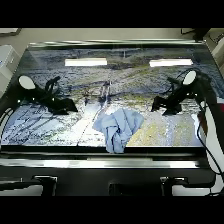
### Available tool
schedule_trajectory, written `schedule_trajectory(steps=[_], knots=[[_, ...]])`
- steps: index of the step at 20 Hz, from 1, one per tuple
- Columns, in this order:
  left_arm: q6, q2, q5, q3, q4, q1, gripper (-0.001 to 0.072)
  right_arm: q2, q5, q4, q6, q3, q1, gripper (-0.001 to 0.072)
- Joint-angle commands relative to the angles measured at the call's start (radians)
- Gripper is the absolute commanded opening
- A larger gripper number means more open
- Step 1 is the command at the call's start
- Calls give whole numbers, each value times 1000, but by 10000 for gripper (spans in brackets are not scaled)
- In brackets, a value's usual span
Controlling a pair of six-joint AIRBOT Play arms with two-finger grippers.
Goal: Fold the clothes and pants, and hang the long-sleeved shirts on hangers.
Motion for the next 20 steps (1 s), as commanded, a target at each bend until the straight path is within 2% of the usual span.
schedule_trajectory(steps=[1, 3, 7, 11, 15, 16, 17, 18, 19, 20], knots=[[67, -3, 172, -243, -184, 60, 712, -46, -70, 201, -84, -53, 1, 707], [111, -18, 263, -317, -286, 18, 712, -51, -79, 217, -97, -55, 1, 708], [175, -97, 302, -323, -411, -89, 712, -55, -80, 217, -98, -80, 1, 707], [177, -126, 393, -323, -496, -158, 711, -57, -85, 235, -120, -151, 1, 707], [173, -131, 447, -323, -505, -173, 708, -57, -122, 261, -137, -175, 3, 708], [174, -135, 447, -323, -506, -182, 612, -58, -135, 267, -137, -175, 3, 707], [173, -139, 447, -323, -509, -190, 395, -61, -148, 274, -136, -176, 3, 707], [174, -142, 449, -323, -513, -198, 215, -68, -152, 290, -136, -176, 3, 706], [174, -141, 449, -323, -513, -202, 119, -80, -150, 316, -136, -176, 3, 697], [175, -141, 448, -323, -513, -202, 110, -92, -147, 345, -137, -176, 3, 684]])
